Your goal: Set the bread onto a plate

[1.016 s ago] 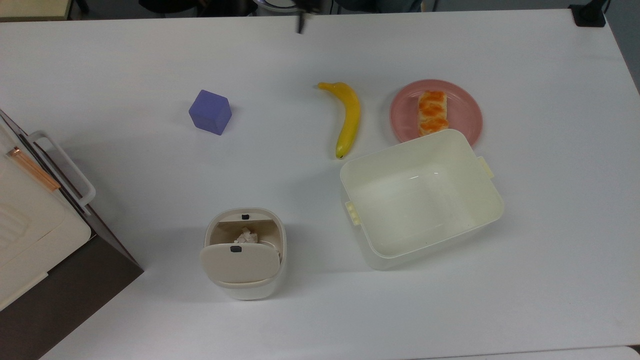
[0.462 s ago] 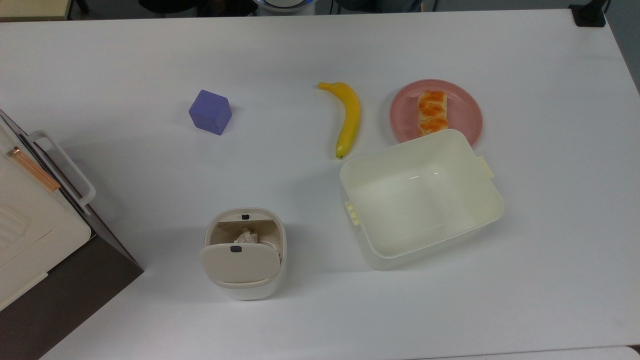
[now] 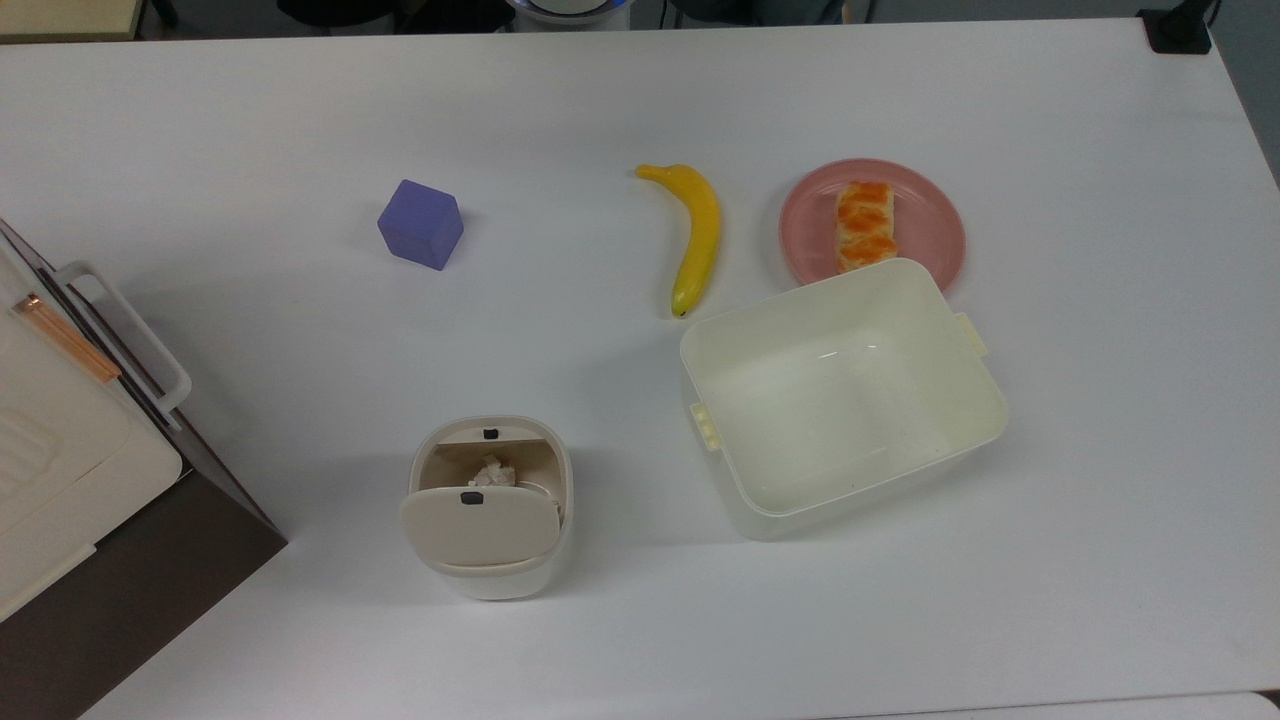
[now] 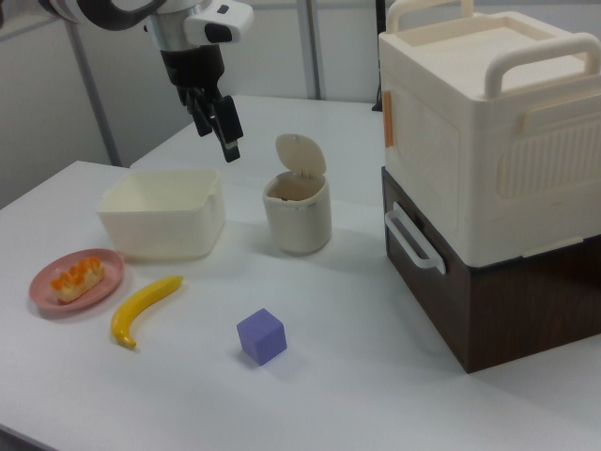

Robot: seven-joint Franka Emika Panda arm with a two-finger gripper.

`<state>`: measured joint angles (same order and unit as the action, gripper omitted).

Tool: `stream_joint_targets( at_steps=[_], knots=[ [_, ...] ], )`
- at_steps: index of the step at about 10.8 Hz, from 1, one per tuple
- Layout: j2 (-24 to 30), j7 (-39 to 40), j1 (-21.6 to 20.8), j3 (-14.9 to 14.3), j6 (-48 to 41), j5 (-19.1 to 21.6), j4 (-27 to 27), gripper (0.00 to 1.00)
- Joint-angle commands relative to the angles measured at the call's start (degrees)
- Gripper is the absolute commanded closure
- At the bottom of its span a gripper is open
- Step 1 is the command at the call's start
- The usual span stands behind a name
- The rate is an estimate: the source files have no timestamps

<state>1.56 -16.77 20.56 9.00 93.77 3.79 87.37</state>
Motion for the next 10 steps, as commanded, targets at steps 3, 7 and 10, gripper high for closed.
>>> stream_joint_targets(
  at_steps=[3,7,10],
  knots=[
    [2.1,1.0,-1.0,0.1,-1.0,1.6,1.3,0.00],
    [2.1,1.0,-1.1,0.3,-2.0,1.6,1.4,0.00],
    [2.0,5.6,-1.1,0.7,-1.8,1.5,1.4,0.00]
  ],
)
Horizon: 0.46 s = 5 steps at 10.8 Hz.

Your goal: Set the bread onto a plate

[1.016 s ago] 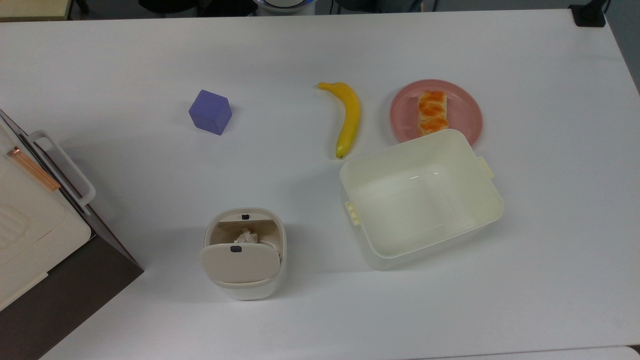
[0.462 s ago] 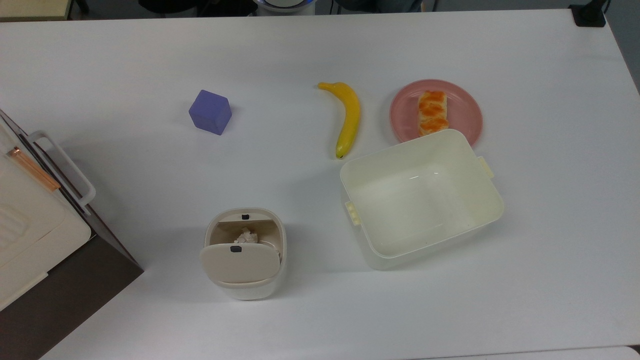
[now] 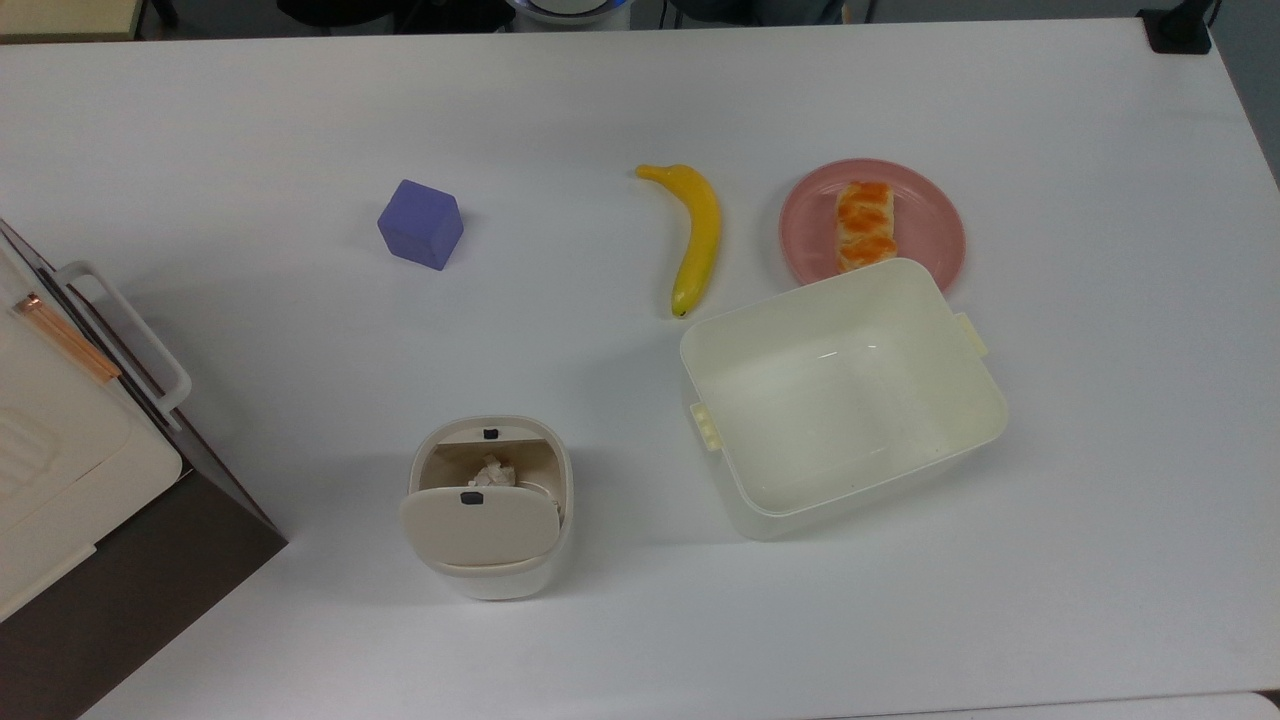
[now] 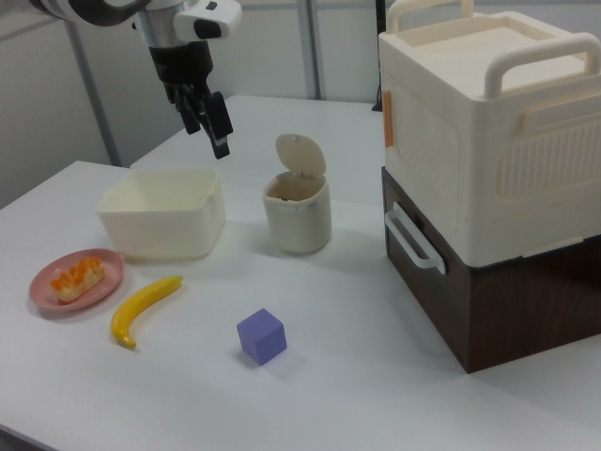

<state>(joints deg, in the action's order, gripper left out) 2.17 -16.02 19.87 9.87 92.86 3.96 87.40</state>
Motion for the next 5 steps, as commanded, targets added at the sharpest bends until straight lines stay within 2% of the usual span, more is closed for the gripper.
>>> stream_joint_targets(
  at_steps=[1,5],
  knots=[
    [1.3,9.8,-0.4,-0.3,-0.9,1.4,1.3,0.00],
    [1.3,11.3,-0.4,-0.3,-1.0,1.5,1.3,0.00]
  ],
)
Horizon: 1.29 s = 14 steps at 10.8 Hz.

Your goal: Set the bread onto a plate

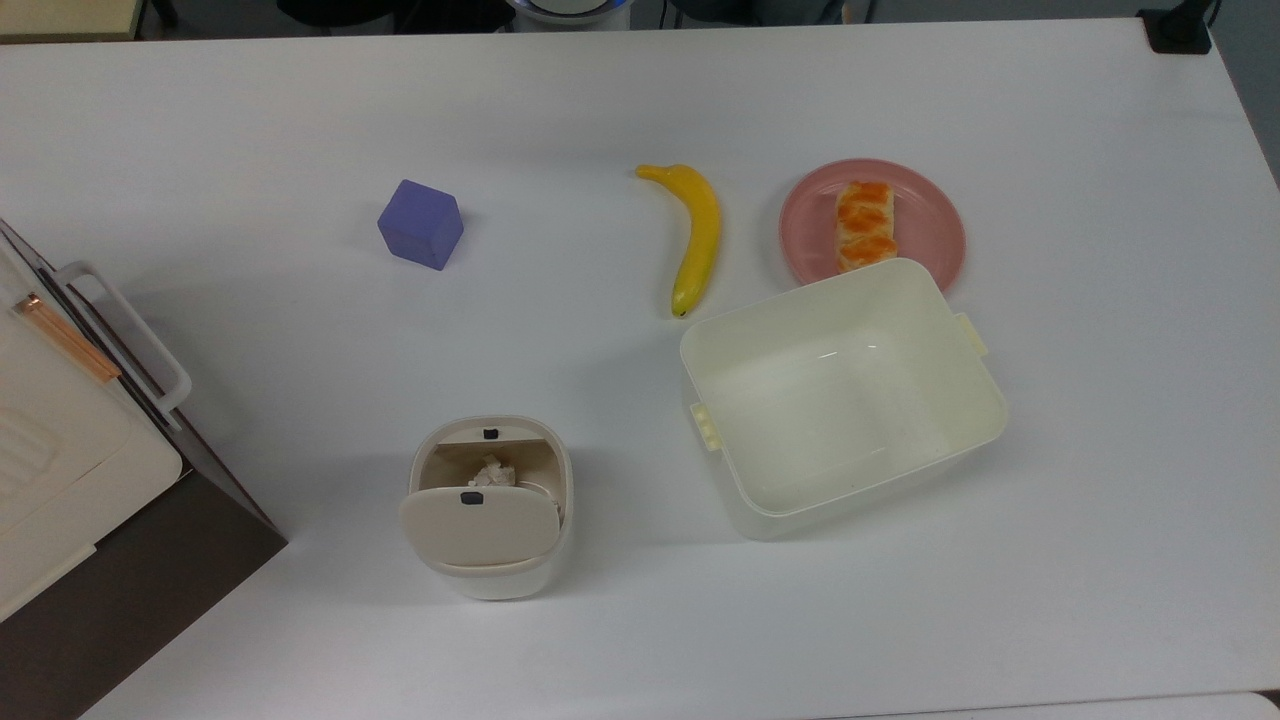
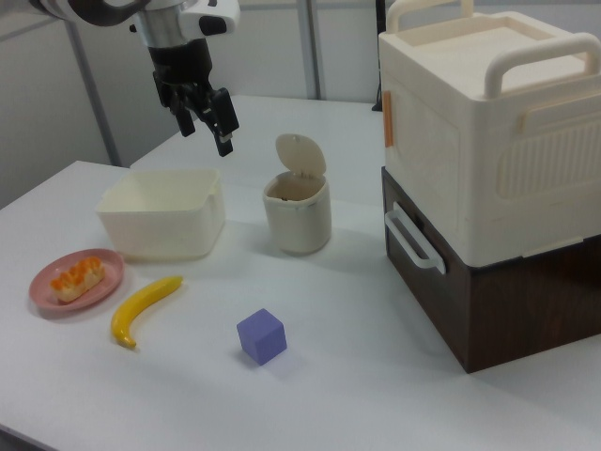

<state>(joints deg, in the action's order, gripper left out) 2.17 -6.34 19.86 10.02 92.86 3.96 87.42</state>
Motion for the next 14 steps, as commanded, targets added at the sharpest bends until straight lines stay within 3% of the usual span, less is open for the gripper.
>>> stream_joint_targets(
  at_steps=[1,14],
  knots=[
    [1.3,1.7,-0.3,-0.4,-1.0,1.5,1.3,0.00],
    [1.6,1.4,-1.5,-0.3,-1.2,2.4,1.4,0.00]
  ],
)
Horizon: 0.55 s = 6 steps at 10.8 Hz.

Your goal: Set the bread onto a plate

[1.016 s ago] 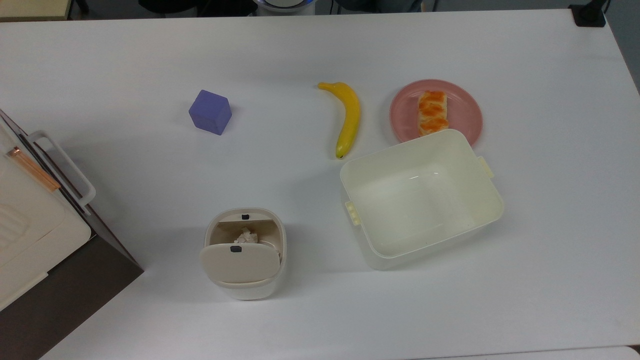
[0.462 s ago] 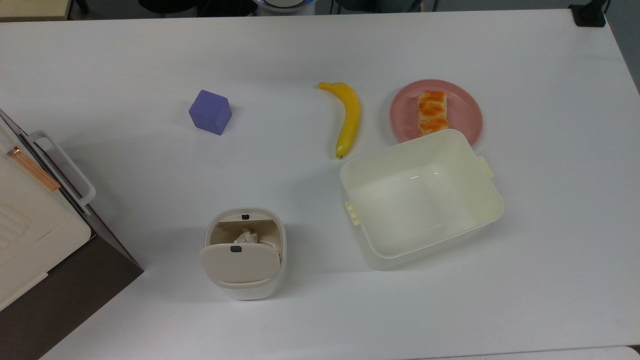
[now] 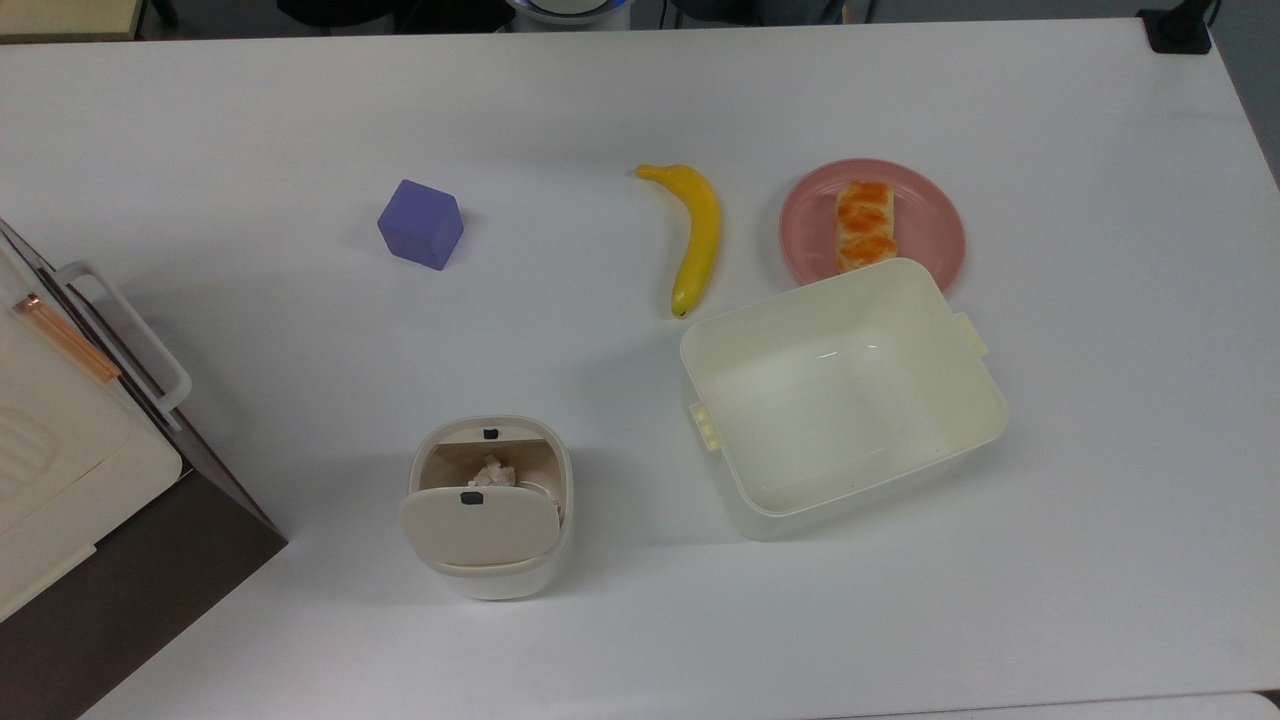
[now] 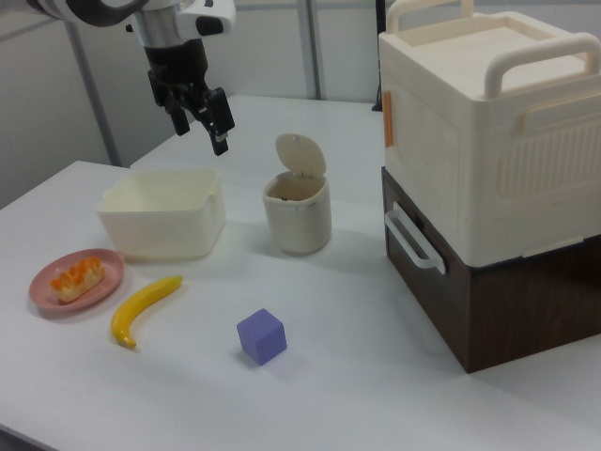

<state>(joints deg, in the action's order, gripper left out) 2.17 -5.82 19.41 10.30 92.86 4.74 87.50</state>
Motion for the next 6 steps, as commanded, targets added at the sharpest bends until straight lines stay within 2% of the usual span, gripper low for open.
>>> stream_joint_targets(
  at_steps=[1,6],
  knots=[
    [1.5,0.8,-1.1,-0.6,-1.0,1.6,1.6,0.00],
    [1.5,-2.0,-1.3,-0.6,-0.6,1.7,2.0,0.00]
  ],
)
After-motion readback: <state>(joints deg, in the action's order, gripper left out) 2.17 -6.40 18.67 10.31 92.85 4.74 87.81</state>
